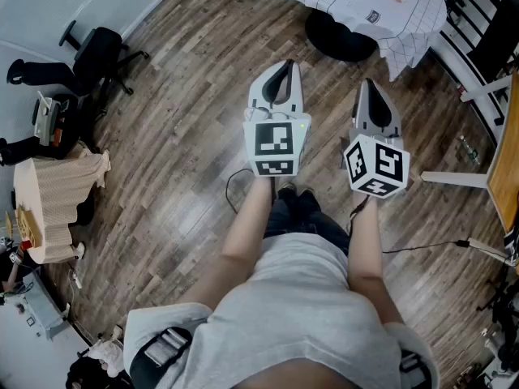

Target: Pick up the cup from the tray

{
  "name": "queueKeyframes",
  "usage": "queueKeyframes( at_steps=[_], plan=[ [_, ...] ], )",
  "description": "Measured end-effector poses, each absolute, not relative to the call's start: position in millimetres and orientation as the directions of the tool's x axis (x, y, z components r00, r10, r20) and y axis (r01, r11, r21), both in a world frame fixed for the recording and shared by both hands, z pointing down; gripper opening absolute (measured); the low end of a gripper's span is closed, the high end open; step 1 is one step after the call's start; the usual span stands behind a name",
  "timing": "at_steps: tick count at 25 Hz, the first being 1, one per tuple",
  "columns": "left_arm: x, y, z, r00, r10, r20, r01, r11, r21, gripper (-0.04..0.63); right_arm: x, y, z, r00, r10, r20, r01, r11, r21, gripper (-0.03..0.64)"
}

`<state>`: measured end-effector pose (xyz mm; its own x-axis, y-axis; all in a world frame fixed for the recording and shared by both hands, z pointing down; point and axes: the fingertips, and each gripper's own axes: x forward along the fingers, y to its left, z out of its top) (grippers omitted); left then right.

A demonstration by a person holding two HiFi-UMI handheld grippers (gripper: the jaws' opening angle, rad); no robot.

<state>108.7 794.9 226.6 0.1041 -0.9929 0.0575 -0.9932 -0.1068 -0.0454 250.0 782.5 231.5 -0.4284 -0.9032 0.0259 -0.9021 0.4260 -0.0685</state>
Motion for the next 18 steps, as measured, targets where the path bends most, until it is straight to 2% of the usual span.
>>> queueKeyframes(
  at_steps=[18],
  plan=[
    [122,783,230,0.104,-0.992,0.065,-0.993,-0.107,-0.047,0.008,265,771,232,-0.427,-0.904,0.011,-0.901,0.425,-0.083,0.008]
  ],
)
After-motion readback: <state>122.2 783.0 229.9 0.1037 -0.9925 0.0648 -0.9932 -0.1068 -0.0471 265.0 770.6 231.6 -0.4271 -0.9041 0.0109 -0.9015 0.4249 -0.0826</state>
